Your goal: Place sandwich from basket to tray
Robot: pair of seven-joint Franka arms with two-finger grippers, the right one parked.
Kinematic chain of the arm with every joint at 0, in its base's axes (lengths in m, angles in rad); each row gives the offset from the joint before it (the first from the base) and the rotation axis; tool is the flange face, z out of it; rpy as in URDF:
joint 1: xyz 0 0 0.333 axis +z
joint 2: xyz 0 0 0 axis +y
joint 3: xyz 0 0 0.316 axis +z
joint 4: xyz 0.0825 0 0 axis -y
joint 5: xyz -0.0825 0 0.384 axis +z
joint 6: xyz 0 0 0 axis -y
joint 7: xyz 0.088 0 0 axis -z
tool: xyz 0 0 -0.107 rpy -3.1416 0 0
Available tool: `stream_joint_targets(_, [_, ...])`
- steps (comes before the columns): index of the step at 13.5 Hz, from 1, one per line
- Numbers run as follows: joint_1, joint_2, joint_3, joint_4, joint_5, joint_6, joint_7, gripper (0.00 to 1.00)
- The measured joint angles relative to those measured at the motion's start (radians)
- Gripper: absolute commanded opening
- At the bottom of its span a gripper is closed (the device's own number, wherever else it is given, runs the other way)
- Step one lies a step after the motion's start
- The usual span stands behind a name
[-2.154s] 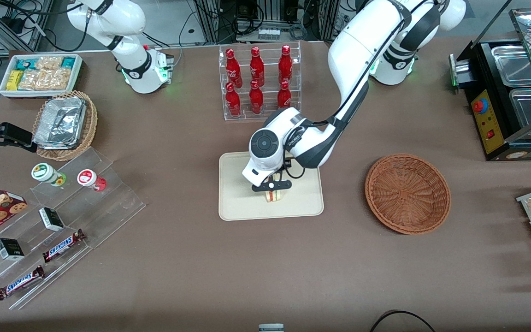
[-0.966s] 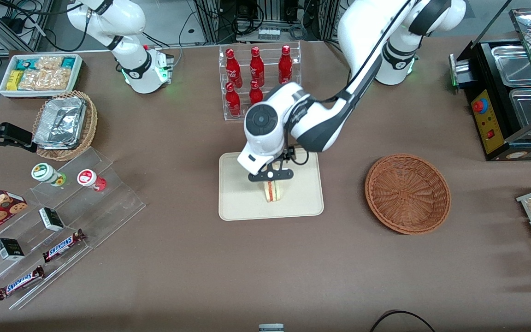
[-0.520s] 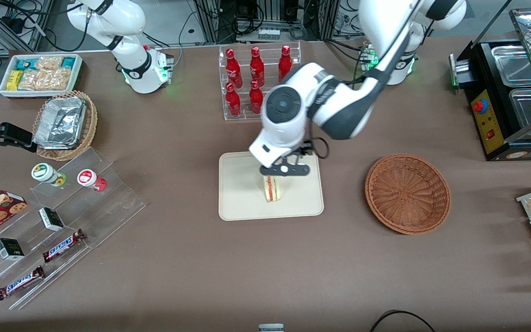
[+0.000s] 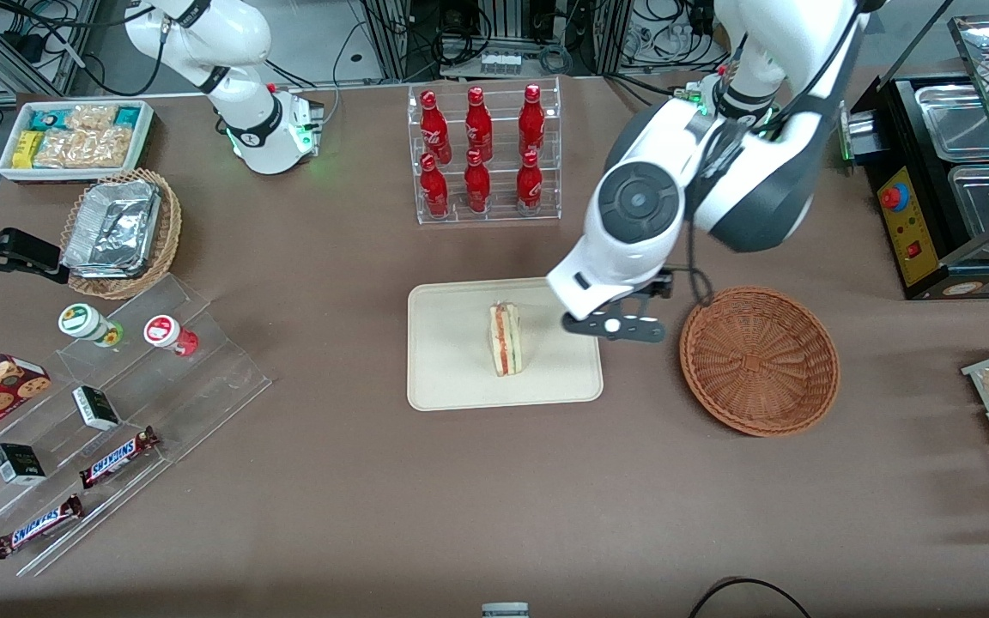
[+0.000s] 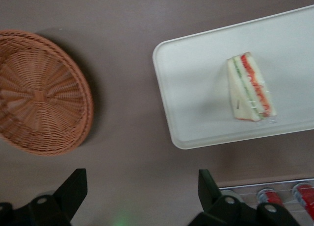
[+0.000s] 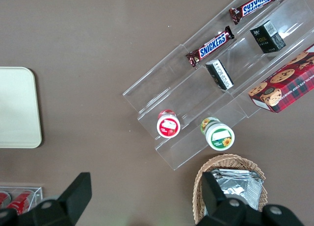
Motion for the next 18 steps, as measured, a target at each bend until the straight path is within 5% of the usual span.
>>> stream_joint_targets(18, [0.439, -0.262, 0.007, -0.252, -0.042, 0.018, 0.261, 1.0])
